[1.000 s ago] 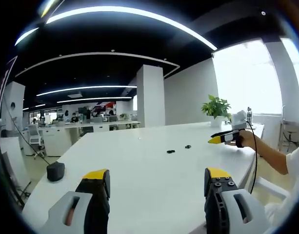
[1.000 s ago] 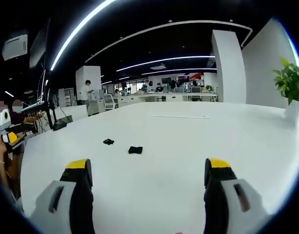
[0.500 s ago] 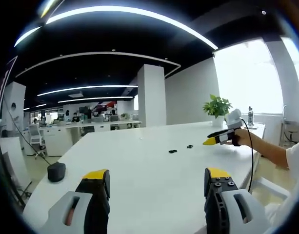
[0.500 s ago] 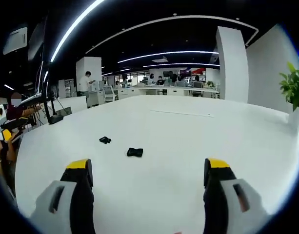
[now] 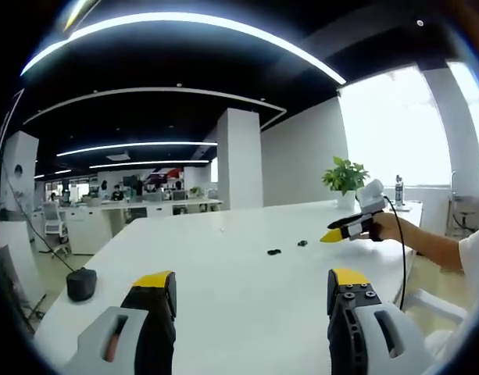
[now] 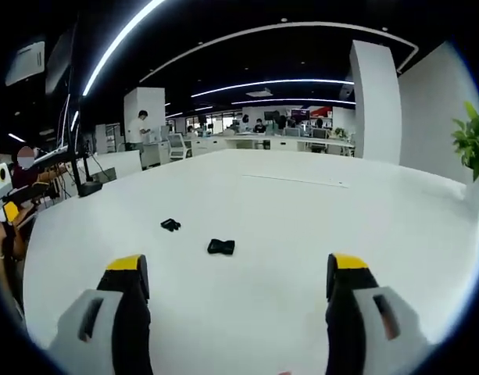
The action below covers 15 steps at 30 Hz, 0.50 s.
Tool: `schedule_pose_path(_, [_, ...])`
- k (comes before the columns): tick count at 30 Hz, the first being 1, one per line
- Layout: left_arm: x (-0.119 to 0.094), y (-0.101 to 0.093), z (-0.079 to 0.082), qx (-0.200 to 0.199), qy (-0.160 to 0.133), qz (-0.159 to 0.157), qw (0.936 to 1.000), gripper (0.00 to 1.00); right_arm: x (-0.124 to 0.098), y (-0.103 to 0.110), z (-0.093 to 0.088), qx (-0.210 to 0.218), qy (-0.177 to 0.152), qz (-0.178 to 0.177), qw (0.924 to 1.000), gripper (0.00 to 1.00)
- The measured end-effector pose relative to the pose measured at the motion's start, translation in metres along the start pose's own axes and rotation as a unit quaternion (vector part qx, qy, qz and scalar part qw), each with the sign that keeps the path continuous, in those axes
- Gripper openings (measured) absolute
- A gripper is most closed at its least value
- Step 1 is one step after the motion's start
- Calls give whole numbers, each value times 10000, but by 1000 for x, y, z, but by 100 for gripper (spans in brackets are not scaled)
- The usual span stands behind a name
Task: Snap the two parts of the plastic buckle together until the buckle closes and remains connected.
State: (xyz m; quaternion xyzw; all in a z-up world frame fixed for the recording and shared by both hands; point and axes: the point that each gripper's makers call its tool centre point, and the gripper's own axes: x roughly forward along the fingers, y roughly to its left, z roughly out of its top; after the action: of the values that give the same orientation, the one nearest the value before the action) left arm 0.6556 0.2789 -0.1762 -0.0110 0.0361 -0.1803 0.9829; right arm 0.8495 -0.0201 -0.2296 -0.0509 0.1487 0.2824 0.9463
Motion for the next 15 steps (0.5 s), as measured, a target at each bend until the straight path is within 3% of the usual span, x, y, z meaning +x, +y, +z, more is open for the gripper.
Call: schedule_pose_path(15, [38,-2,4,11,-24,-8,10000,80,12,3,-2,-49,142,9,9999,92])
